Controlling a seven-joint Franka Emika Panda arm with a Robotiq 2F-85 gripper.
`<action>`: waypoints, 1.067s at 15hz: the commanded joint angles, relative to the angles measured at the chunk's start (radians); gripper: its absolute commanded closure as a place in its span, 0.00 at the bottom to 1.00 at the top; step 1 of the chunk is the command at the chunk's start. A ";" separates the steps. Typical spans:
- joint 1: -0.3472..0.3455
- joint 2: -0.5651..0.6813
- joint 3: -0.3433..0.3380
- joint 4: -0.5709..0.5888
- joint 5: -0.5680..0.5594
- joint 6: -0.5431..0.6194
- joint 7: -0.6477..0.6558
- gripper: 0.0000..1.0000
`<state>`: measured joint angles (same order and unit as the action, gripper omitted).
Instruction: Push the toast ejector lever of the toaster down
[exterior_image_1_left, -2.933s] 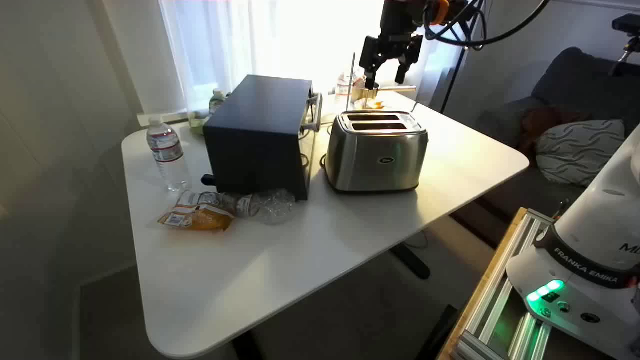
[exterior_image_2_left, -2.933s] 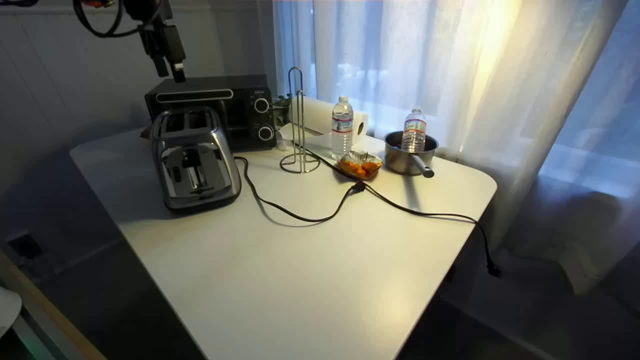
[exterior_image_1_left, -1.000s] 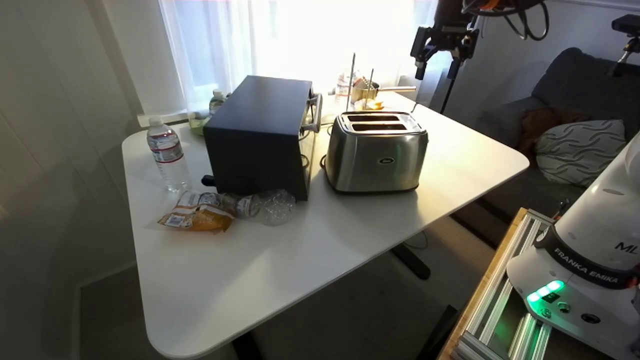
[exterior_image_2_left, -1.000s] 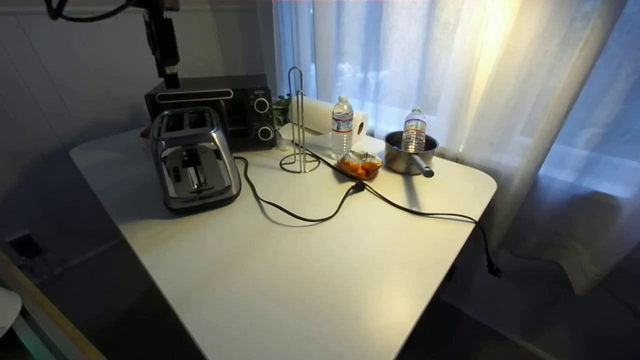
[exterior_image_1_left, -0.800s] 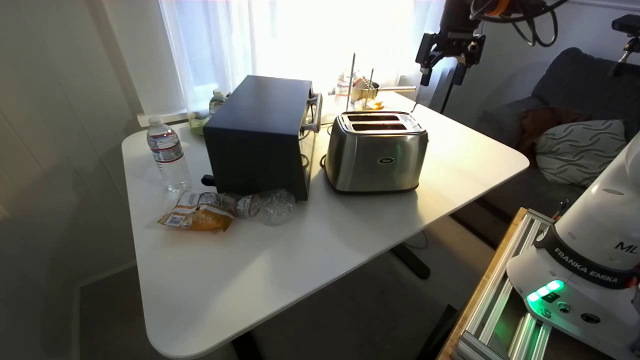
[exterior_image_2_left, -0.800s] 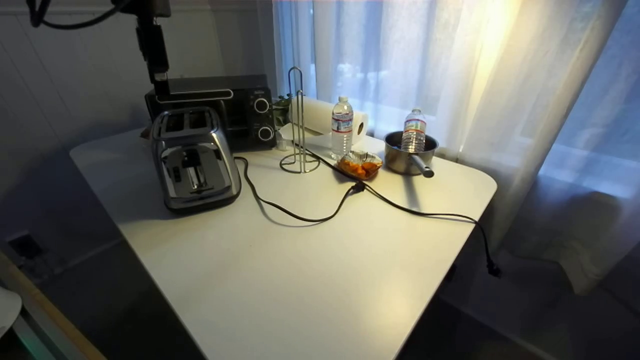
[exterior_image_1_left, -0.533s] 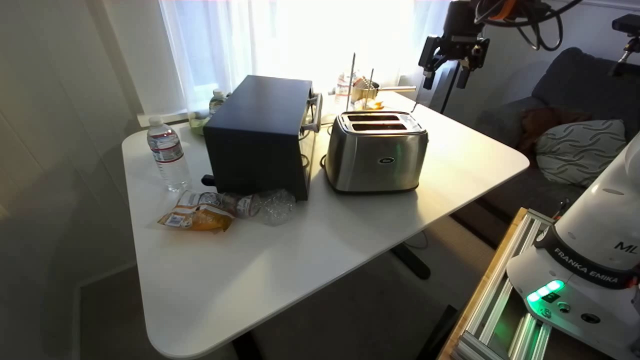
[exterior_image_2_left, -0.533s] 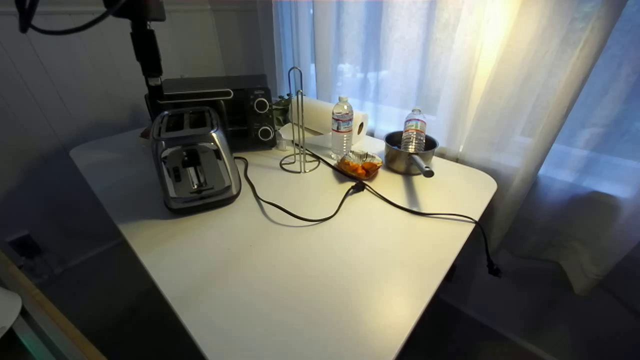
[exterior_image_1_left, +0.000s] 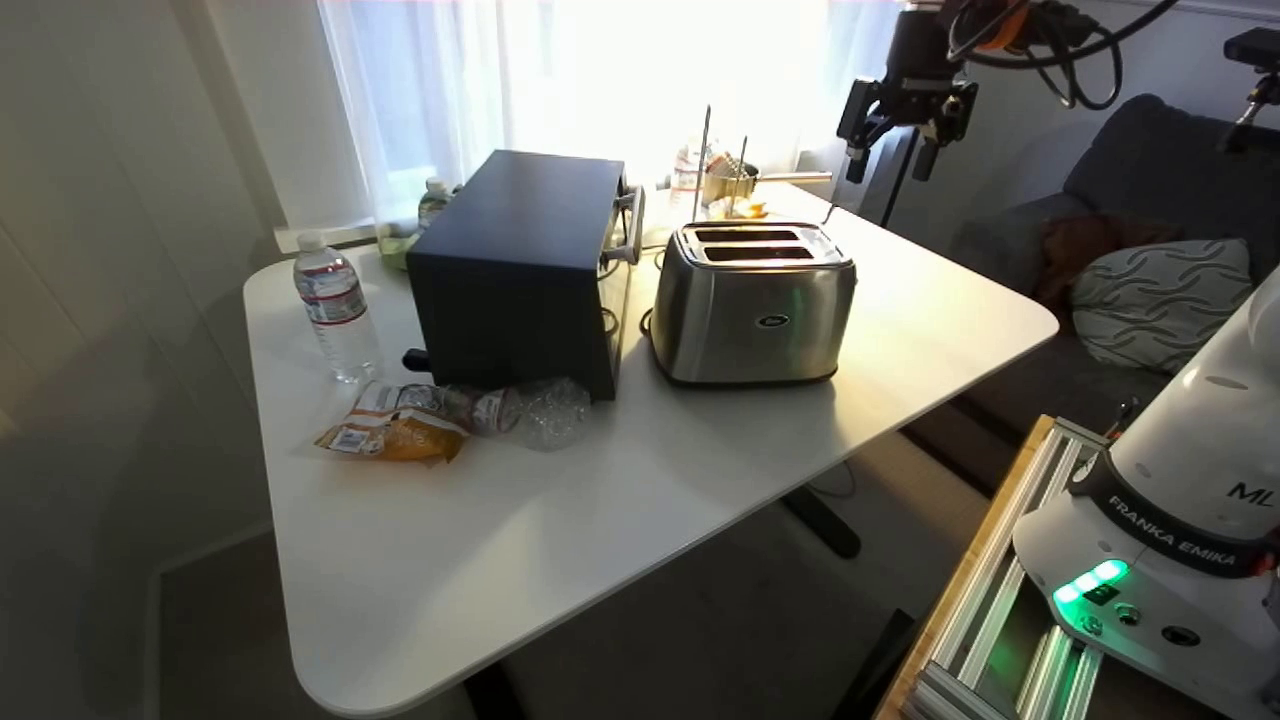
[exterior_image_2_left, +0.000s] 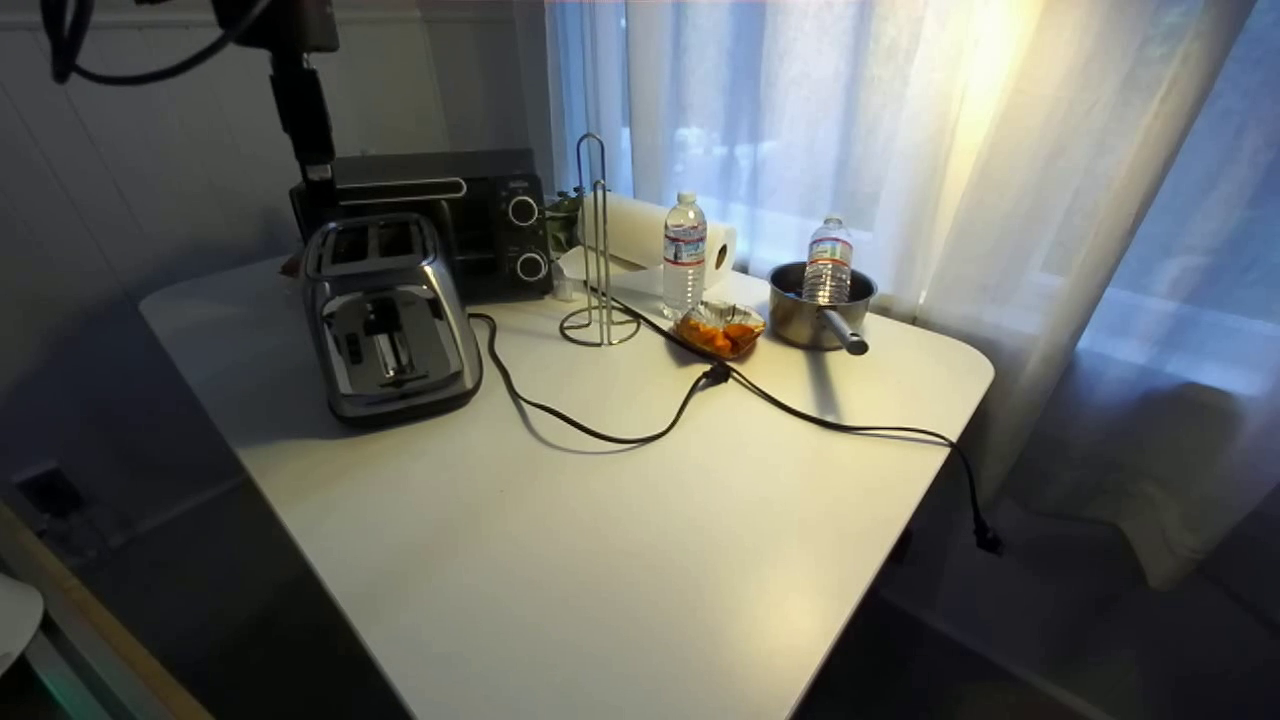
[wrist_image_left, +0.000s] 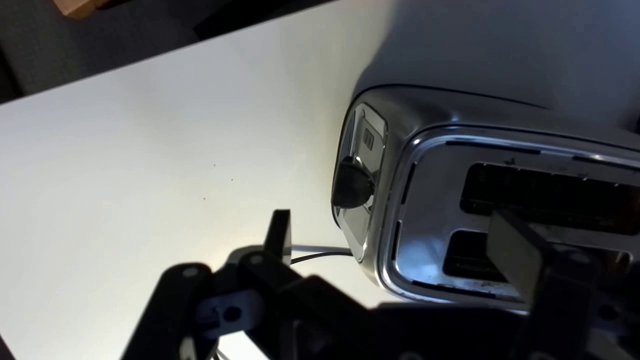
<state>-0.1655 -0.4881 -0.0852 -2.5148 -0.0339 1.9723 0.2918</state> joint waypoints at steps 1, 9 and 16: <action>-0.051 -0.020 -0.012 -0.046 -0.037 0.096 0.000 0.00; -0.098 -0.019 -0.017 -0.155 -0.043 0.196 0.013 0.55; -0.082 0.006 -0.013 -0.242 0.001 0.326 0.015 0.99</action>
<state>-0.2515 -0.4846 -0.1027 -2.7180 -0.0580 2.2355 0.2925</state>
